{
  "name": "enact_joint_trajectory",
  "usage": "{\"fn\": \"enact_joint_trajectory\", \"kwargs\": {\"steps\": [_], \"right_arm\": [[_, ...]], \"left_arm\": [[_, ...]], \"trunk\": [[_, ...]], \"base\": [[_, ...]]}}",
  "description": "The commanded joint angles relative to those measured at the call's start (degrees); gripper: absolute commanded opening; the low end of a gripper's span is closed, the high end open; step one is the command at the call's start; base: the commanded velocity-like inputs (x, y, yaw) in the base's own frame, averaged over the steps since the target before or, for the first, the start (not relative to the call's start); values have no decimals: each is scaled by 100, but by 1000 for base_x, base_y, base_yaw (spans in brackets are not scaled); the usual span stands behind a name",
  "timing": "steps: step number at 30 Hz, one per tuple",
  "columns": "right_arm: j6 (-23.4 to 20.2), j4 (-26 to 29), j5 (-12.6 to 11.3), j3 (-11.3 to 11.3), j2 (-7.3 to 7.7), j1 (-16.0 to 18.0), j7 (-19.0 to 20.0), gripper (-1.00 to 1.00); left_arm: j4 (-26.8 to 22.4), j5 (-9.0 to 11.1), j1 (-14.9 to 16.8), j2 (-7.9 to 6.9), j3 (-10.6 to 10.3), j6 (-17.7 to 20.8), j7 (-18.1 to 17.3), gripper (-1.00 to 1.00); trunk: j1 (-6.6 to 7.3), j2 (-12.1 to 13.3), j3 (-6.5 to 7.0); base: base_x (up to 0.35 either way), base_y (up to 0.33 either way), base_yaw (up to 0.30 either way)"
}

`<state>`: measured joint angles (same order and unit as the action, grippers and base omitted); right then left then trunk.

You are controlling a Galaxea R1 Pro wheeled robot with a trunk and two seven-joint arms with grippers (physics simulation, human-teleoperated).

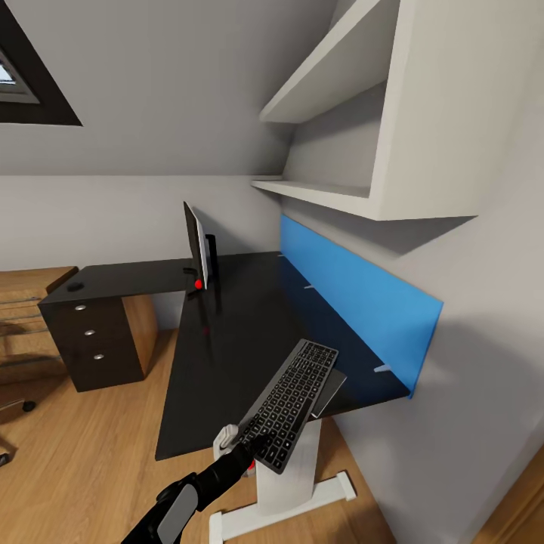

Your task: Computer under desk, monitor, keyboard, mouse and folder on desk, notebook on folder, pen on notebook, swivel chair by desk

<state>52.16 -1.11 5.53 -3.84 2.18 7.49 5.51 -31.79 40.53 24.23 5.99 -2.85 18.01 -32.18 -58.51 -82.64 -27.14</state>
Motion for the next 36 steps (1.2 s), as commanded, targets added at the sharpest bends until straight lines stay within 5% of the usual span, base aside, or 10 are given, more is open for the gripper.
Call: {"fn": "enact_joint_trajectory", "kwargs": {"steps": [1, 22, 23, 36], "right_arm": [[22, -12, 54, -46, 2, 6, 7, 100], [22, -12, 54, -46, 2, 6, 4, 100], [22, -12, 54, -46, 2, 6, 4, 100], [22, -12, 54, -46, 2, 6, 3, 100]], "left_arm": [[-2, 60, 3, -1, -5, 53, 1, 100], [-2, 59, 3, -1, -5, 42, -18, 100], [-2, 59, 1, -1, -5, 40, -21, -100], [-2, 60, 3, -18, -5, 35, -26, -100]], "trunk": [[0, -3, -6], [0, -3, -6], [0, -3, -6], [0, -3, -6]], "base": [[2, 0, 0], [0, 0, 0], [0, 0, 0], [0, 0, 0]]}}
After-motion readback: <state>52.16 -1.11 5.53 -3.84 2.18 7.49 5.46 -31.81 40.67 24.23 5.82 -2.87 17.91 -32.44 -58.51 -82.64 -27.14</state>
